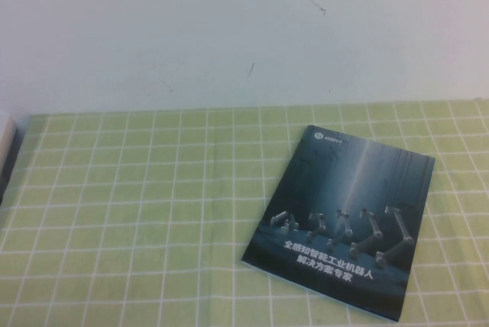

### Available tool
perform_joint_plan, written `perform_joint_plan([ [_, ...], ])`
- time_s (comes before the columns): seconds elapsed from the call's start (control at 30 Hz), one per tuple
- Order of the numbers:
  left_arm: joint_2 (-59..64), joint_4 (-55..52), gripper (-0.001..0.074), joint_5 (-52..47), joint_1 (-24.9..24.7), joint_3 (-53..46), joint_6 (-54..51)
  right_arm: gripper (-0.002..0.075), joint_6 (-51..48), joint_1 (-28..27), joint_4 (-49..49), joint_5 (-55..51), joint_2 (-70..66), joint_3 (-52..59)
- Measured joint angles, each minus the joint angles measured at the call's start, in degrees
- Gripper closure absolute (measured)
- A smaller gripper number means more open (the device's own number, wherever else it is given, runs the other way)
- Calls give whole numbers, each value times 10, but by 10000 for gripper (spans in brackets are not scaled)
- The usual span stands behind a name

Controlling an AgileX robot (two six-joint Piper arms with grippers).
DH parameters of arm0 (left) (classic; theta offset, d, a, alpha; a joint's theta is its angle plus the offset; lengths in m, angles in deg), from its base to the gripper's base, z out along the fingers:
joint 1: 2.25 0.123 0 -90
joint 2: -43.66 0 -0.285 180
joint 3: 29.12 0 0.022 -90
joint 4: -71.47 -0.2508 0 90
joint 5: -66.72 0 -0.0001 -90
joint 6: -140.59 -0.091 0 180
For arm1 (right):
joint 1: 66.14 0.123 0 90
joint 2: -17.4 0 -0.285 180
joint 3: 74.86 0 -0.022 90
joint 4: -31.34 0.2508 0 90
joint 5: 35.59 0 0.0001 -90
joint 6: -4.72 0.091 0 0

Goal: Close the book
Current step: 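Close the open booklet and leave it lying on the table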

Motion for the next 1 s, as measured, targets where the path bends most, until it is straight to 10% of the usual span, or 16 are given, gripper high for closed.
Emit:
perform_joint_plan([
  [0.6,-1,0,738,0,0,0,0,729,8,-7,-60,116,143,72],
  [1.0,-2,0,738,0,0,0,0,729,188,-32,-143,140,167,144],
])
